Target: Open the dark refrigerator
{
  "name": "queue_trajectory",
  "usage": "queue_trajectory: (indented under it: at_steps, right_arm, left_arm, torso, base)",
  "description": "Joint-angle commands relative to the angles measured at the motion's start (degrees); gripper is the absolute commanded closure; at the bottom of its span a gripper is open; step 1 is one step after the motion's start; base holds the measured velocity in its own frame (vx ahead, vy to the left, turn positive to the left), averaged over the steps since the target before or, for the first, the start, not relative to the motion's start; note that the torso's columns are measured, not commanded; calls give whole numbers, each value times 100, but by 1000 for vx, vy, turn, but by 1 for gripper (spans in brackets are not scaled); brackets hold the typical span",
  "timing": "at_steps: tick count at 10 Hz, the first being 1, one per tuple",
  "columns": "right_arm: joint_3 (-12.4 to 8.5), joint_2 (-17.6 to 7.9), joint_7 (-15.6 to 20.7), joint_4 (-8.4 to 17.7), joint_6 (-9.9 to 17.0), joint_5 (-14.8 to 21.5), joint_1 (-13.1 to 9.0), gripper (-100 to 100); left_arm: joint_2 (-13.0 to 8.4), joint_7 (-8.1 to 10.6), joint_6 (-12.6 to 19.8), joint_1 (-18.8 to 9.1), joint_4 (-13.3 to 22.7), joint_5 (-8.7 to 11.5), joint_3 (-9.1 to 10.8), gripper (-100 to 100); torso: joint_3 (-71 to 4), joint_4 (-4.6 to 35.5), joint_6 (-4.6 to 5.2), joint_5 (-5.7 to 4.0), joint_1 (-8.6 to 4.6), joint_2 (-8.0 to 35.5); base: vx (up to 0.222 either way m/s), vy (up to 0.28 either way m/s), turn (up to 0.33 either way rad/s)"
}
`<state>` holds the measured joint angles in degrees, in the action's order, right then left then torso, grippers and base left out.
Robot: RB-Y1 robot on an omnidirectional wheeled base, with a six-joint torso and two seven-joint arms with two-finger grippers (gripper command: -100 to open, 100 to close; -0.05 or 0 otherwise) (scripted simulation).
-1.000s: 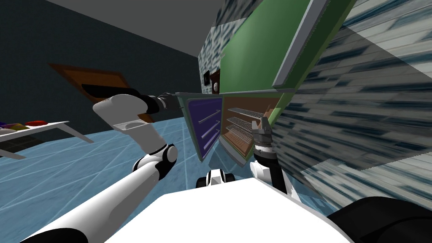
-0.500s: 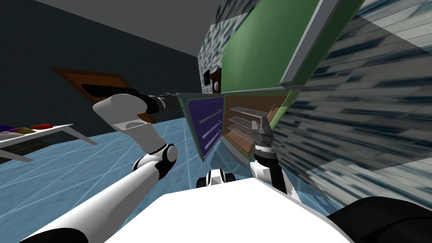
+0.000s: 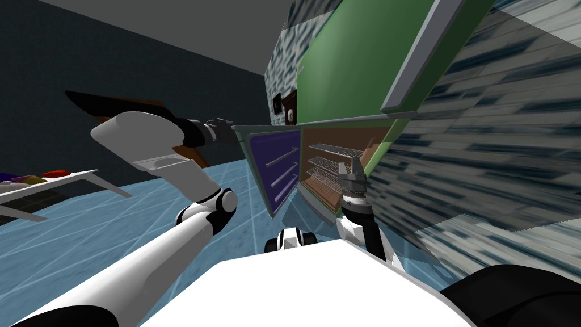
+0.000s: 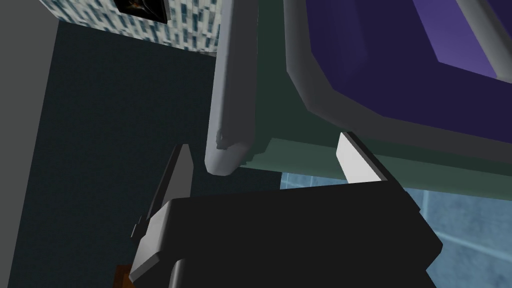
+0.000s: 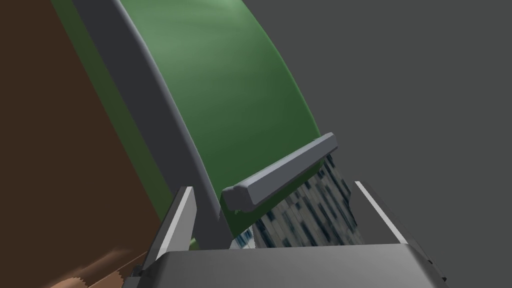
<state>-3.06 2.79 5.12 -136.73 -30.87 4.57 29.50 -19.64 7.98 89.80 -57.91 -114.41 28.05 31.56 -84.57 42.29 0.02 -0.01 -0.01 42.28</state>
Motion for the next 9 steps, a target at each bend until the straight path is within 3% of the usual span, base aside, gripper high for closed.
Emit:
queue_trajectory:
  at_steps: [1,3,4,9]
  right_arm:
    - [0,0,0,0,0,0,0,0]
    - [0,0,0,0,0,0,0,0]
    - [0,0,0,0,0,0,0,0]
    - [0,0,0,0,0,0,0,0]
  left_arm:
    - [-114,115,273,-220,-34,10,54,-100]
    - [-125,132,316,-240,-69,13,63,-100]
    - [-128,143,338,-247,-73,13,65,0]
    - [-128,142,336,-246,-72,13,65,0]
  torso:
    - [1,0,-2,2,4,1]
    - [1,0,-2,1,1,2]
    - [3,0,-1,1,-1,5]
    - [0,-1,-2,1,1,-1]
  base:
    - [34,8,12]
    - [22,5,5]
    - [0,0,0]
    - [0,0,0]
